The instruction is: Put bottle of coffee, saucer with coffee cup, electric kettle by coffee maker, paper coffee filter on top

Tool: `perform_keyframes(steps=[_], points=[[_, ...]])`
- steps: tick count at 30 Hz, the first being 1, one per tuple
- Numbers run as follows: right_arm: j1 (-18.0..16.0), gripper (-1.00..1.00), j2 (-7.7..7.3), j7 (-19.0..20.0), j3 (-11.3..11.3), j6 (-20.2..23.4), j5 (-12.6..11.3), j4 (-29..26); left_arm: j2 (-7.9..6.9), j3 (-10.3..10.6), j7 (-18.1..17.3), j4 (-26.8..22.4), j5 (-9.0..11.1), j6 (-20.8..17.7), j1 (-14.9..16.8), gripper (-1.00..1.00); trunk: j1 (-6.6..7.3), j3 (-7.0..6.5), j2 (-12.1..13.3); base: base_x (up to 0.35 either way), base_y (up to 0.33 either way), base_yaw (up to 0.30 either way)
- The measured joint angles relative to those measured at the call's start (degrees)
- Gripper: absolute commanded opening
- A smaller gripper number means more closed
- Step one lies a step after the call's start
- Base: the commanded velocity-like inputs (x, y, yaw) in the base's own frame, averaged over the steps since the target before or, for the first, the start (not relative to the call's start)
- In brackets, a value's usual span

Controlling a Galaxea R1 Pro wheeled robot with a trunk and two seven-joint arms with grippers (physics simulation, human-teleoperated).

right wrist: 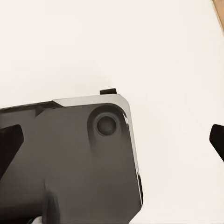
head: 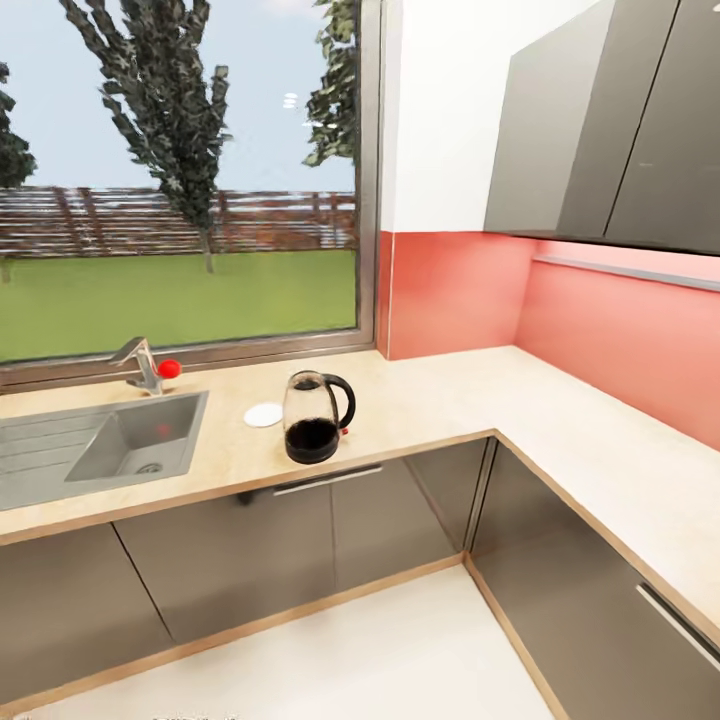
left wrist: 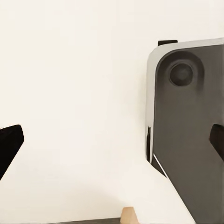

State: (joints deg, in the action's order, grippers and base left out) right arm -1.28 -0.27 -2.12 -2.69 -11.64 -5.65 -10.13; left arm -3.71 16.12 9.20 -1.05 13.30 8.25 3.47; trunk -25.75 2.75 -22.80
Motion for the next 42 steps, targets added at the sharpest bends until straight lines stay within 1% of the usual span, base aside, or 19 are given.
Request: perform_keyframes(steps=[4,6,7,8,10,13,21,29,32,35,37,42], points=[[0.00,1.00,0.00,0.00,0.00,-0.01,0.00,0.00,-0.30,0.04,0.07,0.11,0.07,-0.05,0.00,1.00,0.00,-0.24,0.00,0.000,0.000,0.218],[0.00,1.00,0.00,0.00,0.00,-0.02,0.00,0.00,-0.58,0.11,0.07,0.17,0.65,-0.05,-0.07,1.00,0.00,-0.36,0.00,0.000,0.000,0.218],[0.00,1.00,0.00,0.00,0.00,-0.01,0.00,0.00,-0.74,0.13,0.08,0.21,1.25,-0.05,-0.14,1.00,0.00,-0.42,0.00,0.000,0.000,0.218],[0.00,1.00,0.00,0.00,0.00,0.00,0.00,0.00,-1.01,0.14,0.07,0.28,3.49,0.02,-0.24,1.00,0.00,-0.47,0.00,0.000,0.000,0.218],[0.00,1.00,0.00,0.00,0.01,-0.02,0.00,0.00,-1.01,0.19,0.02,0.26,4.65,0.09,-0.25,1.00,0.00,-0.59,0.00,0.000,0.000,0.218],[0.00,1.00,0.00,0.00,0.00,-0.01,0.00,0.00,-0.93,0.19,-0.02,0.19,5.49,0.14,-0.26,1.00,0.00,-0.77,0.00,0.000,0.000,0.218],[0.00,1.00,0.00,0.00,0.00,-0.08,0.00,0.00,-0.62,0.23,-0.03,0.08,6.07,0.09,-0.26,1.00,0.00,-1.25,0.00,0.000,0.000,0.218],[0.00,1.00,0.00,0.00,-0.06,-0.05,-0.10,-0.05,-0.68,0.34,-0.18,0.07,6.08,0.31,-0.25,1.00,0.00,-1.70,-0.01,0.000,0.000,0.213],[0.00,1.00,0.00,0.00,-0.05,-0.05,-0.09,-0.09,-0.59,0.43,-0.20,0.07,5.95,0.32,-0.25,1.00,0.00,-1.80,-0.02,0.000,0.000,0.078],[0.00,1.00,-0.07,0.03,0.11,-0.07,-0.03,-0.11,-0.54,0.89,-0.27,0.09,5.39,0.31,-0.24,1.00,-0.01,-1.81,-0.02,0.000,0.000,0.016],[0.00,1.00,-0.36,0.06,0.02,-0.07,-0.01,-0.19,-0.85,1.17,-0.42,0.09,5.06,0.24,-0.24,1.00,-0.01,-1.82,-0.02,0.000,0.000,0.002],[0.00,1.00,-0.36,0.03,-0.06,-0.06,-0.06,-0.32,-0.87,1.16,-0.33,0.07,4.80,0.10,-0.22,1.00,-0.01,-1.82,-0.02,0.000,0.000,0.000]])
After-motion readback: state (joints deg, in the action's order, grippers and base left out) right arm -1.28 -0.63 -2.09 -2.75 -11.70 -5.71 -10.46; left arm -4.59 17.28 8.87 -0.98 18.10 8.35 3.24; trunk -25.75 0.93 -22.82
